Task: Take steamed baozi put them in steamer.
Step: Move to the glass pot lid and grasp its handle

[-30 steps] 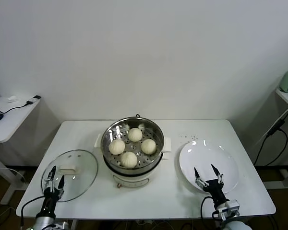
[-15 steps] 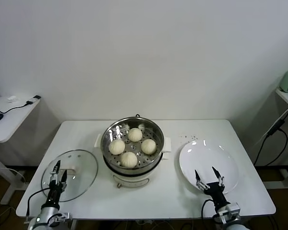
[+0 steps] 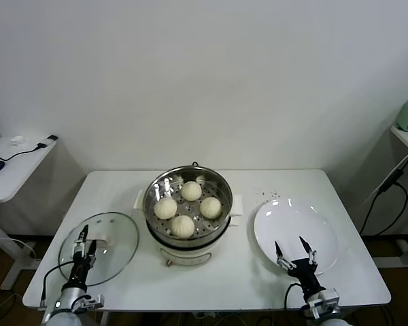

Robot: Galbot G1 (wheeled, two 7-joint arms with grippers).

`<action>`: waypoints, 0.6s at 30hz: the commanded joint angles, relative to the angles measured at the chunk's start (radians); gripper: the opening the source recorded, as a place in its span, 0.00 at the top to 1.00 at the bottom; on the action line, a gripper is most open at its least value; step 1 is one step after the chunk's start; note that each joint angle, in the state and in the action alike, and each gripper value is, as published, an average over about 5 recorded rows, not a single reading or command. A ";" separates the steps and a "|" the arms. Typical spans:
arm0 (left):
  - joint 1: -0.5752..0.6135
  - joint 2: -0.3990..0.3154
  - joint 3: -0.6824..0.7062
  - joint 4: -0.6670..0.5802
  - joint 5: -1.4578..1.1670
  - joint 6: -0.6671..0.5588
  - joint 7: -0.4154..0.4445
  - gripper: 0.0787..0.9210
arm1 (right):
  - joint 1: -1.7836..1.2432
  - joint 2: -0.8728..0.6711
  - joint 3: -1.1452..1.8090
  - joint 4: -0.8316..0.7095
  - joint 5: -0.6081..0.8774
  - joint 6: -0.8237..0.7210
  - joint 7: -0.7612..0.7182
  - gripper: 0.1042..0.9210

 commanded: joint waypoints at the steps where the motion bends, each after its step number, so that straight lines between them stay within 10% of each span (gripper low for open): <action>1: -0.020 0.011 0.002 0.035 0.006 0.002 0.002 0.21 | -0.010 0.000 0.000 0.013 -0.007 -0.001 0.000 0.12; 18: 0.003 0.013 -0.003 -0.044 -0.029 -0.009 0.016 0.79 | -0.017 0.004 0.005 0.023 -0.007 -0.005 -0.001 0.12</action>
